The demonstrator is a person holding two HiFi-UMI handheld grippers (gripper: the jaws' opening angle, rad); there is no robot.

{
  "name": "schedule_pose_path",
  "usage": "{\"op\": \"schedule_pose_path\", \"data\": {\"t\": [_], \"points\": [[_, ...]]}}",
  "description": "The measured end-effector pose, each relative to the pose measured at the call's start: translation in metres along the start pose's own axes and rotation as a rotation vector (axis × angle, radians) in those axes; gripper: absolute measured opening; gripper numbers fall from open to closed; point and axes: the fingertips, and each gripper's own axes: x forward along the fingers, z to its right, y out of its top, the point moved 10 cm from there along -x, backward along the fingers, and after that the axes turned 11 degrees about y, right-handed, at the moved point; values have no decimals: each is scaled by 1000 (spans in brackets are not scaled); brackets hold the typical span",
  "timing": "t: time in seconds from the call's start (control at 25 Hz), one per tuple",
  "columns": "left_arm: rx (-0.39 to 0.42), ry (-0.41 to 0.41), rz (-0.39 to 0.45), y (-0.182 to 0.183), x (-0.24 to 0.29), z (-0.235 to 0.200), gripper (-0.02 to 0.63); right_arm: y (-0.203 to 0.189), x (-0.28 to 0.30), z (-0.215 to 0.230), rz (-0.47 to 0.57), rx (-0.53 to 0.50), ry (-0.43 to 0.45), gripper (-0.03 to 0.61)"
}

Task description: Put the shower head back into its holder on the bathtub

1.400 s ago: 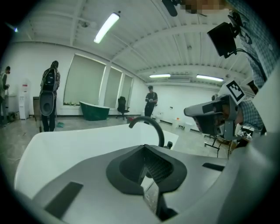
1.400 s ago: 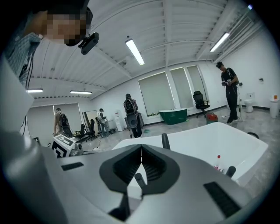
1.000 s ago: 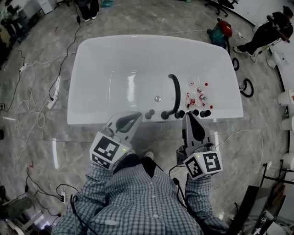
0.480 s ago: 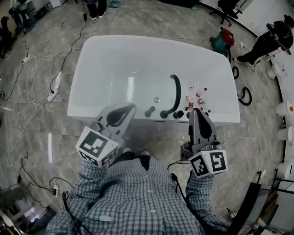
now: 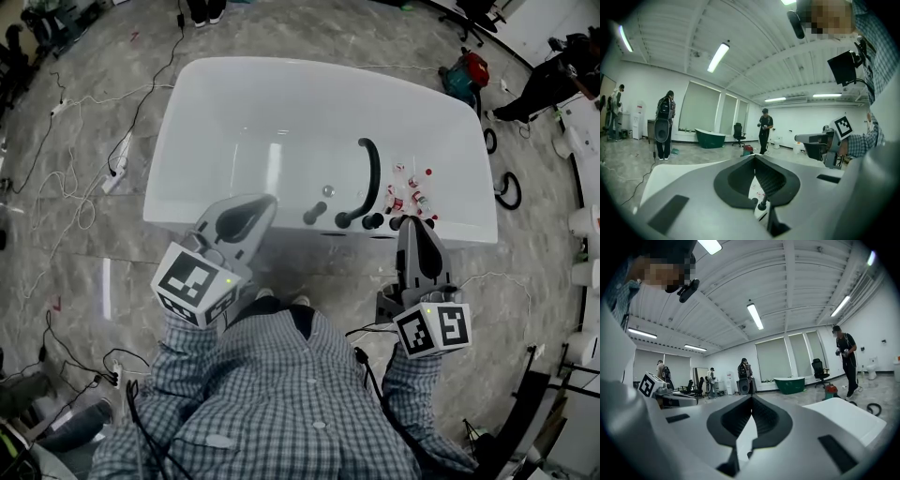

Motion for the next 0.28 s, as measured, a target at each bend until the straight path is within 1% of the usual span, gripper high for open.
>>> {"op": "schedule_pose_path", "data": {"t": [0.28], "points": [[-1,-5,-12,-2,1,4,11,1,0,1,-2,3,2,15]]}}
